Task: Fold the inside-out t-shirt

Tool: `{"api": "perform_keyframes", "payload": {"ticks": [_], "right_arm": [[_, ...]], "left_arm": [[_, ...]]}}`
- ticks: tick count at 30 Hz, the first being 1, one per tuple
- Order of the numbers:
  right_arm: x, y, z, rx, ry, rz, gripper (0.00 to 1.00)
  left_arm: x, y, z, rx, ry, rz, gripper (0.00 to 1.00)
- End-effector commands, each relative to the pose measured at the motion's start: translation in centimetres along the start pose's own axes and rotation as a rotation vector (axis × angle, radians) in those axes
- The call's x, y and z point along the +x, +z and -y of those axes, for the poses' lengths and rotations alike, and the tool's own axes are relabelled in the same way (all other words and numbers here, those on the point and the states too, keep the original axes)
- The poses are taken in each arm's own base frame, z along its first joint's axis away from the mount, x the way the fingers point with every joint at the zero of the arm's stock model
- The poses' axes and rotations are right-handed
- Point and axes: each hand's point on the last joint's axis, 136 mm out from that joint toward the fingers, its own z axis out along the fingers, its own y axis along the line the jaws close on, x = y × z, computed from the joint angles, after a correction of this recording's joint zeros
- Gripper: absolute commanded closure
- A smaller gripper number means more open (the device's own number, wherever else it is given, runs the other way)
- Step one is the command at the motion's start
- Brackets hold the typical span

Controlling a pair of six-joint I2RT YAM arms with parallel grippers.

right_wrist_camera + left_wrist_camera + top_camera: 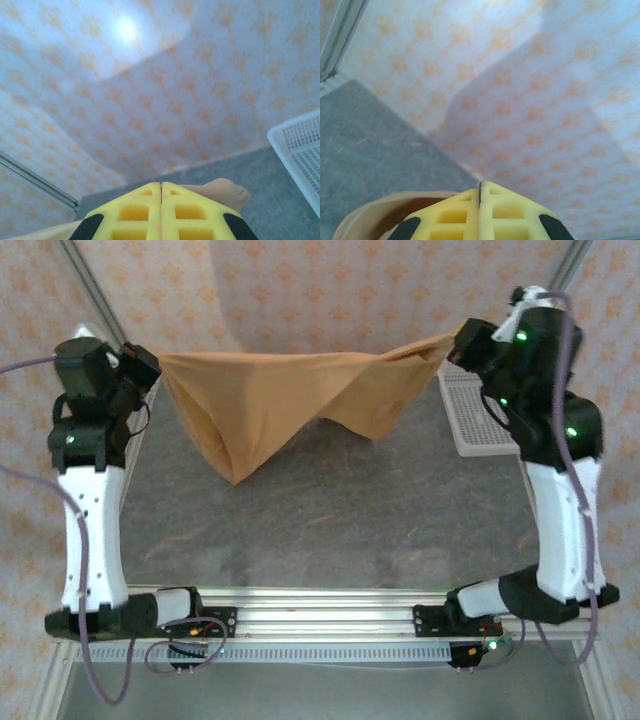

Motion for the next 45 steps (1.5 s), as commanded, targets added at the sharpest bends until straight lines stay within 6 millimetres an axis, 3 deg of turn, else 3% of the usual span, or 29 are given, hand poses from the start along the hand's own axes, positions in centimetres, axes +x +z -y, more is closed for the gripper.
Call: {"api": "perform_keyframes", "payload": {"ticks": [1, 4, 8, 15, 19, 22, 26, 30, 32, 35, 38, 43, 44, 45], "right_arm": [[-1.5, -4.0, 0.5, 0.010, -0.015, 0.045, 1.00], [-3.3, -8.0, 0.0, -0.042, -0.002, 0.117, 1.00], [-4.6, -11.3, -0.3, -0.075, 0.001, 0.169, 1.00], [-5.7, -13.1, -0.4, -0.085, -0.005, 0.207, 1.00], [-4.6, -10.9, -0.1, -0.057, -0.023, 0.160, 1.00], [-2.3, -7.5, 0.8, -0.002, -0.047, 0.086, 1.00], [2.9, -1.3, 4.1, 0.150, -0.117, -0.035, 1.00], [11.0, 5.1, 9.4, 0.339, -0.196, -0.204, 1.00], [15.2, 7.3, 12.7, 0.435, -0.226, -0.271, 1.00], [20.6, 9.5, 17.4, 0.554, -0.219, -0.356, 1.00], [24.1, 10.7, 20.5, 0.623, -0.202, -0.411, 1.00], [27.2, 12.0, 21.9, 0.633, -0.198, -0.484, 1.00], [27.5, 12.1, 21.7, 0.621, -0.194, -0.495, 1.00], [27.7, 12.2, 21.7, 0.615, -0.191, -0.503, 1.00]], "left_arm": [[-2.5, -4.7, 2.3, 0.074, -0.048, 0.104, 1.00], [-3.5, -8.3, 4.4, 0.163, -0.054, 0.144, 1.00], [-3.4, -11.1, 6.7, 0.263, -0.051, 0.114, 1.00], [-2.7, -11.3, 8.3, 0.330, -0.055, 0.045, 1.00], [-1.6, -9.1, 7.7, 0.306, -0.056, -0.013, 1.00], [2.1, -4.3, 5.7, 0.241, -0.055, -0.133, 1.00], [11.7, 3.2, 1.3, 0.102, -0.001, -0.336, 1.00], [21.9, 9.8, -6.9, -0.112, 0.041, -0.503, 1.00], [25.3, 12.2, -11.0, -0.218, 0.064, -0.551, 1.00], [27.8, 14.6, -15.1, -0.331, 0.126, -0.564, 1.00], [29.3, 16.8, -17.5, -0.401, 0.173, -0.587, 1.00], [31.5, 19.3, -19.0, -0.427, 0.190, -0.667, 1.00], [31.7, 19.4, -19.0, -0.421, 0.186, -0.685, 0.96], [31.8, 19.4, -18.8, -0.409, 0.182, -0.698, 0.84]]}}
